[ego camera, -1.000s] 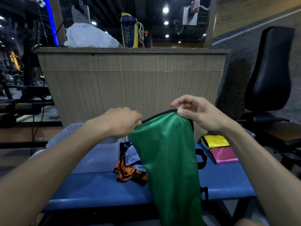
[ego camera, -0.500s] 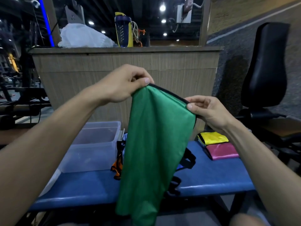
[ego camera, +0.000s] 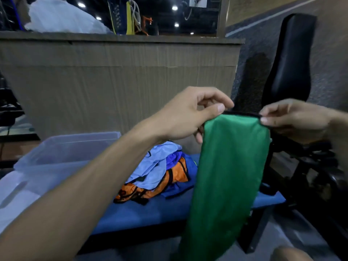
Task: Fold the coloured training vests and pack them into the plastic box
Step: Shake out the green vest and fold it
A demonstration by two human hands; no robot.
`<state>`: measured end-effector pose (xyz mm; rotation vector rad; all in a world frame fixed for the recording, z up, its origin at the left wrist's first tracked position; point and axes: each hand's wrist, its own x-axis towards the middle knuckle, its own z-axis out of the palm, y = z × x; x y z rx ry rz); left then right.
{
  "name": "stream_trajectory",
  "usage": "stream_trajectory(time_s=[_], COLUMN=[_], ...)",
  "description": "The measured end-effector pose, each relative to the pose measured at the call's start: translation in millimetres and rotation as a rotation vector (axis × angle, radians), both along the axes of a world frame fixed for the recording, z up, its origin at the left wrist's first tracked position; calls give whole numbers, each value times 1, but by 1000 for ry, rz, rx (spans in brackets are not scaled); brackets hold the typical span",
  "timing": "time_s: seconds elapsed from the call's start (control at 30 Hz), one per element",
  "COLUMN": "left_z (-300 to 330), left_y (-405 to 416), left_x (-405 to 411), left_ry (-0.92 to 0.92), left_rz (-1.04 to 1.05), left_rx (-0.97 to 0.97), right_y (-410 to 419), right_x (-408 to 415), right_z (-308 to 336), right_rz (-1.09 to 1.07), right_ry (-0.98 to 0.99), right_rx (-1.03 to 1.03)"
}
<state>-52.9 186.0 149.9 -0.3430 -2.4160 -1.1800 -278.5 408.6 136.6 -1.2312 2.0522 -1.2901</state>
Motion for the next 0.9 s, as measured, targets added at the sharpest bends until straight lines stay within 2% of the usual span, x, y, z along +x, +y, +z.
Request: stream_trajectory(time_s=[0.1,0.17,0.27,0.37,0.43,0.57,0.67,0.73,0.83,0.9], left_z=[-1,-8,-39,-94,-134,-188,-198,-205,-219,-237], left_y=[-17,-40,-85,-133,-164,-210,-210,-199,-185,-187], left_x=[-11,-15,-18,-17,-14,-7,-5,-9,-27,-40], left_ry=[131,198,208,166,34,-276,-472,-424,-320,-424], left_rz=[93,214,468,763,893,1096,1142,1144,964,847], left_rx=[102,138,130,-112,-244,-544,-672,-741,-681,-652], right_y=[-43,-96,-191,-286,-334,-397,-425,-436,-437,-424], right_x=[4,5,1,-3,1,23,28,28,28,26], right_z=[51,63,28,-47,-98,-176,-205,-215,-223,-221], right_rz=[-148,-218,-266,-310,-290,-190,-140,-84,54,104], right_ry=[292,470,516,504,544,409,355,325,285,286], right_rx=[-20,-59,25,88,95,24,-14,-9,4,-65])
